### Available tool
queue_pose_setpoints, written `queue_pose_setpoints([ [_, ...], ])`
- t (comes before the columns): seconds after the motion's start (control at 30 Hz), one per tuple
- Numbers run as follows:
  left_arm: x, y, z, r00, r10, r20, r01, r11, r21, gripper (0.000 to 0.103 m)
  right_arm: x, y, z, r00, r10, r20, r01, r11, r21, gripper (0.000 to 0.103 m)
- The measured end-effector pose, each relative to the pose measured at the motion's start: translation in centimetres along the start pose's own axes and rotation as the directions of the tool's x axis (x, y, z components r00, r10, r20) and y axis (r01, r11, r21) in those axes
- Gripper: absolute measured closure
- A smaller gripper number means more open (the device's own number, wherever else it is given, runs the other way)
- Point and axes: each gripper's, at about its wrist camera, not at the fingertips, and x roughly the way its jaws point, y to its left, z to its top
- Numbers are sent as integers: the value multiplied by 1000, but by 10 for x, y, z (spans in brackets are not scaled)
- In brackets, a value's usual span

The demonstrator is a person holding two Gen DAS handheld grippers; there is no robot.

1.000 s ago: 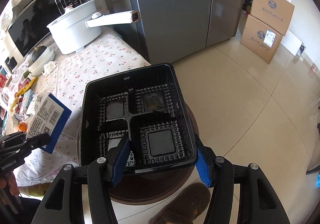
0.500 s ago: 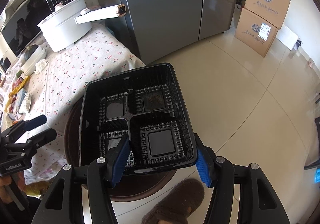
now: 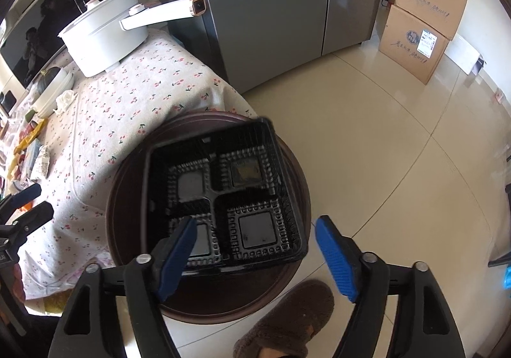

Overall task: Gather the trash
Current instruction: 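Lower the white strip into the bin and open the left tool, then grasp the orange pepper with the left tool while the right tool reaches the white wrapper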

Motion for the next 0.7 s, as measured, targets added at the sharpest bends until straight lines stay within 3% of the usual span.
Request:
queue_pose_setpoints([
  [0.4,-35,67,-8,998,67,-10,-68,988,-135,1,6,40,10,1000,6,-28,-8,997,-72,17],
  [0.6,-57,111,-22,994,106,-5,-105,967,-234,1,8,72,23,999,17,-37,-21,993,-116,12],
  [0.7,-65,131,-30,991,130,-10,-128,955,-269,1,9,92,29,998,36,-43,-41,989,-144,4],
])
